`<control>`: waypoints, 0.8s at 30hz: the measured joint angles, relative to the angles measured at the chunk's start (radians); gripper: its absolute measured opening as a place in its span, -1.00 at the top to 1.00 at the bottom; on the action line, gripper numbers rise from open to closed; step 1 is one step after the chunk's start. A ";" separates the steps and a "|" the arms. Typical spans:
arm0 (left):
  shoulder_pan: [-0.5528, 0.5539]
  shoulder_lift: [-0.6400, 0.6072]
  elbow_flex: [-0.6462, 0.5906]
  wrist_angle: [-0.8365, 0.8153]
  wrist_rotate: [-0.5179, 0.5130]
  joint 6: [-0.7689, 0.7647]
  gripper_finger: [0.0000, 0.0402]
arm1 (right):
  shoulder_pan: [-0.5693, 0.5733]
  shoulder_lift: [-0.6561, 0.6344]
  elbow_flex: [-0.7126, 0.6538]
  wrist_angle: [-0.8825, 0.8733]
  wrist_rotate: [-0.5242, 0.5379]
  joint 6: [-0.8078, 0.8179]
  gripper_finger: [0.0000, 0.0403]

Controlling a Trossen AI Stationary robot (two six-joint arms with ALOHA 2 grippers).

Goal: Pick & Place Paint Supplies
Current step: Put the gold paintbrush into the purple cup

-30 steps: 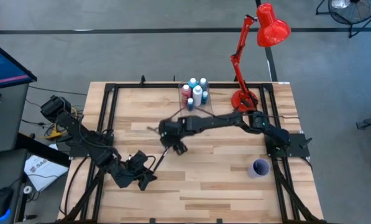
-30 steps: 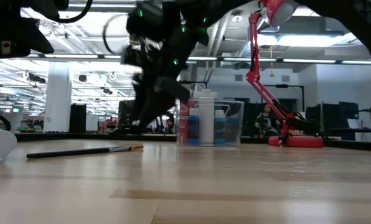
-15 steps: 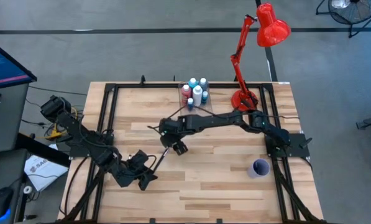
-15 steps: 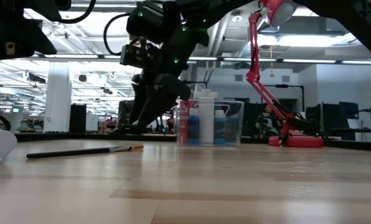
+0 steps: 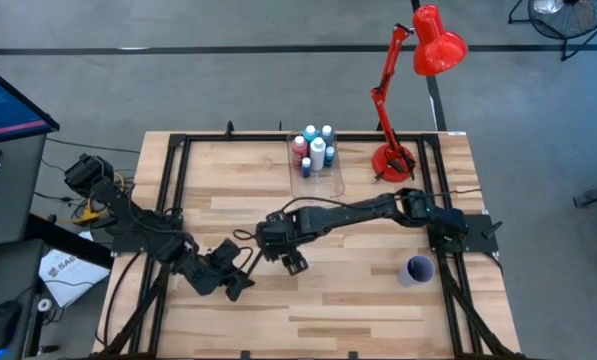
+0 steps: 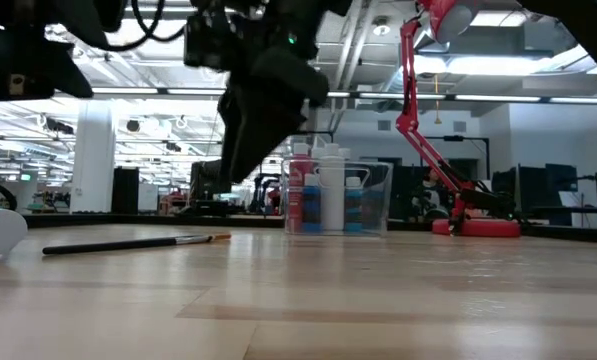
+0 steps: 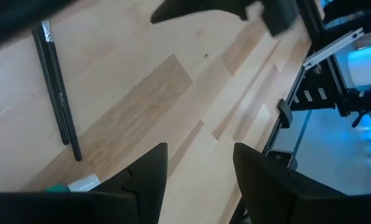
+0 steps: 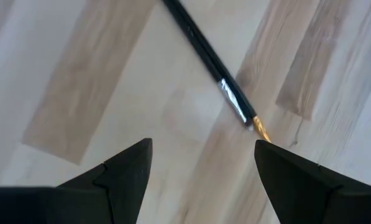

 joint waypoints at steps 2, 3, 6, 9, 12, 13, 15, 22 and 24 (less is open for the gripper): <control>0.029 0.000 0.000 0.000 0.048 0.000 0.12 | 0.005 0.000 0.011 0.007 -0.001 0.008 -0.37; 0.044 0.000 0.000 0.000 0.071 0.006 0.12 | 0.005 0.000 0.014 0.013 -0.001 0.008 -0.37; 0.088 -0.001 0.000 -0.009 0.122 0.011 0.12 | -0.007 0.000 0.016 0.022 -0.001 0.002 -0.37; 0.133 -0.001 0.000 -0.018 0.131 0.008 0.12 | -0.033 0.000 0.016 0.008 -0.001 -0.012 -0.37; 0.174 0.013 0.000 -0.029 0.130 0.013 0.12 | -0.057 0.000 0.016 0.002 0.000 -0.014 -0.37; 0.185 0.024 0.000 -0.034 0.126 0.017 0.13 | -0.065 0.000 0.015 -0.001 0.000 -0.015 -0.37; 0.198 0.057 0.000 -0.035 0.117 0.032 0.16 | -0.077 0.000 0.015 -0.006 -0.001 -0.021 -0.37; 0.187 0.179 -0.001 -0.032 0.034 0.062 0.27 | -0.089 0.000 0.015 -0.040 -0.017 -0.054 -0.37; 0.180 0.207 -0.001 -0.034 0.006 0.065 0.28 | -0.087 0.000 0.015 -0.034 -0.035 -0.093 -0.37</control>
